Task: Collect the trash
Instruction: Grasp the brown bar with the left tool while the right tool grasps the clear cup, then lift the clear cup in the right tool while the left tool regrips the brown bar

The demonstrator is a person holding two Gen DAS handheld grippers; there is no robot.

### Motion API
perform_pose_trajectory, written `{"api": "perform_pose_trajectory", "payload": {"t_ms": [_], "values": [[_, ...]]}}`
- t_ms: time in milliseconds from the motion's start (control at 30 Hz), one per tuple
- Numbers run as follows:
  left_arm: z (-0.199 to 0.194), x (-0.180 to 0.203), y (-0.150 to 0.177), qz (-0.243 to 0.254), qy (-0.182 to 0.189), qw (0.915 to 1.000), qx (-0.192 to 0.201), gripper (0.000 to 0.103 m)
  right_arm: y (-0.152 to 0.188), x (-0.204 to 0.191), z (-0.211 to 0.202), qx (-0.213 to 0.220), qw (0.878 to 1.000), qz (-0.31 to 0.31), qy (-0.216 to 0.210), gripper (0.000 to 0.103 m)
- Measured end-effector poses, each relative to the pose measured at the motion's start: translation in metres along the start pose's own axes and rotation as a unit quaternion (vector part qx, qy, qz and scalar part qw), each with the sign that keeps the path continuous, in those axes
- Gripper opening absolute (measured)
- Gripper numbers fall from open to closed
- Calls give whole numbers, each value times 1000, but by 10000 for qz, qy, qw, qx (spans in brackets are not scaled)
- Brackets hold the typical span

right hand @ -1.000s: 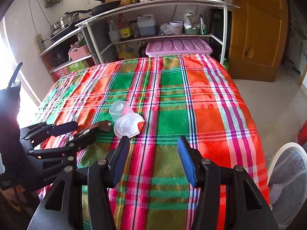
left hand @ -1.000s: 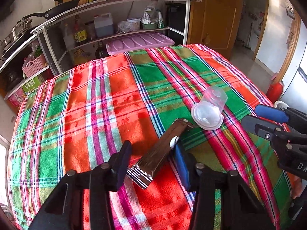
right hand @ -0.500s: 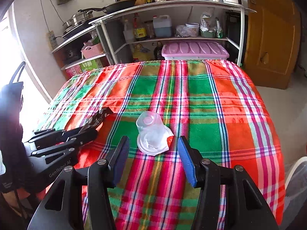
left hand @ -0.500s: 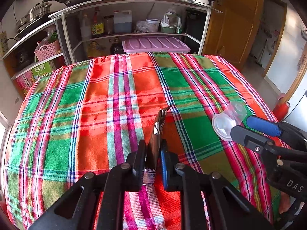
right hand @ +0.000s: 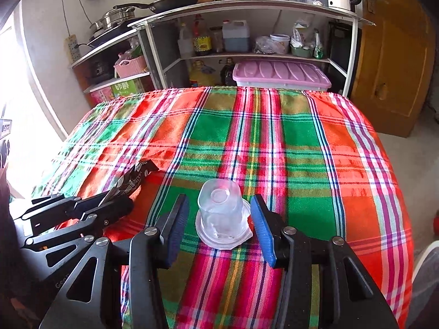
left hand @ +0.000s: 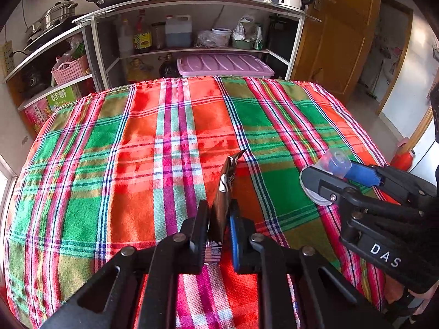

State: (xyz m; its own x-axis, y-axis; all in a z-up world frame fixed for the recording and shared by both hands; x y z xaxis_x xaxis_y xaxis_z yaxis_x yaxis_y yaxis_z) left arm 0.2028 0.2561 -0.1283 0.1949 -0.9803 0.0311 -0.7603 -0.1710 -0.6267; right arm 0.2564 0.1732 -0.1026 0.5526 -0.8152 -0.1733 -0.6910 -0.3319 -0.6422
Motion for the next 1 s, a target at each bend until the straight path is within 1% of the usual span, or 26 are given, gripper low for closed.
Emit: {"api": "perform_pose_trajectory", "payload": {"t_ms": [33,167,333,700,1000], "values": [[0,0,0,-13,2,10000,2,15,0,0,0,16,10000,-12,25,41],[-2,0,1,-16,-7,10000,2,15,1,1,3,-56,10000,6,75,33],[-3,1,1,-21,-9,10000,3,15,-1,3,1,7,9999,87,100,32],[-10,4,4,-47,32,10000,12,15,4,6,-11,96,9997,236,-4,32],[-32,19,3,14,111,9998,167,15,8,8,-40,326,9990,306,-53,32]]}}
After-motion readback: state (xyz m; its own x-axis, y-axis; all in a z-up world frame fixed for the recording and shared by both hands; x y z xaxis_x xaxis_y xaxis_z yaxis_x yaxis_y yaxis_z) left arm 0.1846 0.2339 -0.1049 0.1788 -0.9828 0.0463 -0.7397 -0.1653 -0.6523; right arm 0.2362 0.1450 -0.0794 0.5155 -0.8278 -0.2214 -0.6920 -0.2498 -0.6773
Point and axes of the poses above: each gripper's, at about its wrist camera, not at the fingertips, and z roughly the way its jaws point, x to its right, y to its underside, the point moved 10 cm from there along z, roughly the way its jaws point, and after that the axes turned 4 degrees about z, right-handed, at the moved point
